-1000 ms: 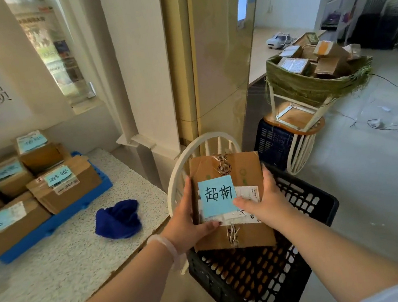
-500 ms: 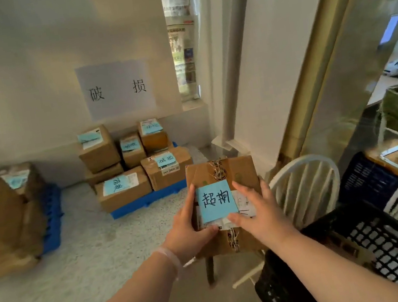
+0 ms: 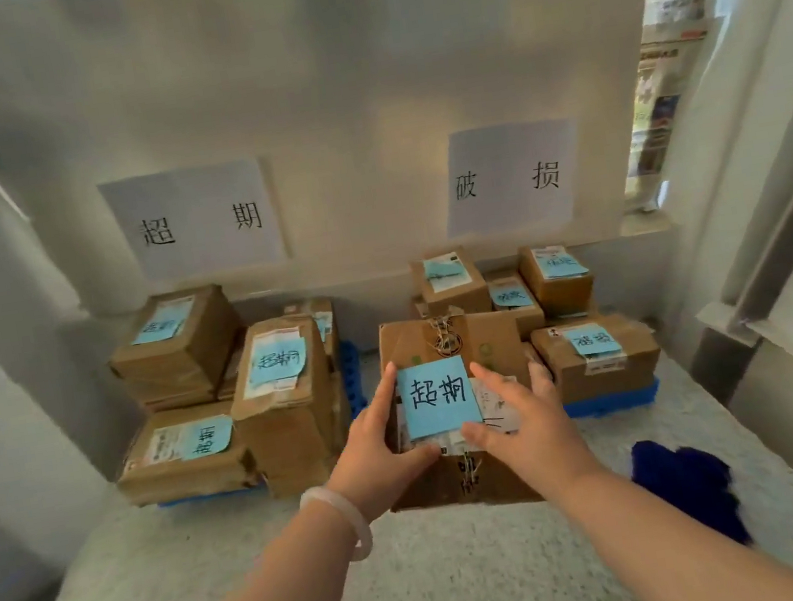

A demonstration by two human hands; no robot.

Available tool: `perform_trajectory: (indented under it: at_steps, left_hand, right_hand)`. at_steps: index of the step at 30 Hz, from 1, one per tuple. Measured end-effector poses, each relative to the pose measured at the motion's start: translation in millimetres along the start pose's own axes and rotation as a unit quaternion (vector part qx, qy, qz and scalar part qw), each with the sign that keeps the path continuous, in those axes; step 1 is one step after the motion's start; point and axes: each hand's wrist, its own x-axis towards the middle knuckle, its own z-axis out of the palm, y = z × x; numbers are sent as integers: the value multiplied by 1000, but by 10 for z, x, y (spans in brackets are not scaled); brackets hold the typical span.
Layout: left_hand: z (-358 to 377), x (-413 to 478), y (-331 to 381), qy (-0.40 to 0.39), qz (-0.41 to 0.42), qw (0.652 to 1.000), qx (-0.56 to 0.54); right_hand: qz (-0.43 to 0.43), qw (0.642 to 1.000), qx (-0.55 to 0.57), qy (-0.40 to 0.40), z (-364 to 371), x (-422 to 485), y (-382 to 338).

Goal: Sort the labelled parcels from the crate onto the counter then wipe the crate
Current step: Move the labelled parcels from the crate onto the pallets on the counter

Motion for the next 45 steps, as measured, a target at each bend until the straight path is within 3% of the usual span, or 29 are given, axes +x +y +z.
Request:
perform_trajectory:
  at_steps: [6,12,21,27,45]
  left_hand:
    - [-919,68,67,73,32,995,60]
    - [-1659,145,312,112,31,992,53]
    - [-2441,-131,244,183,-39,982,-20]
    - [-2840,-219,-82,222,-70,972,-33]
    - [-4285,733,-1007,79,-74,994,10]
  right_hand:
    - [-36,999,19,-6,499,452,-744]
    - [-85,995,16,-40,626,865,-1442]
    - [-163,978,32,-125,1209,1218,-2146]
    - [-176,974,8,-140,1710,1234,-2463]
    - [-1,991,-52,-125,3130,2029,-3019]
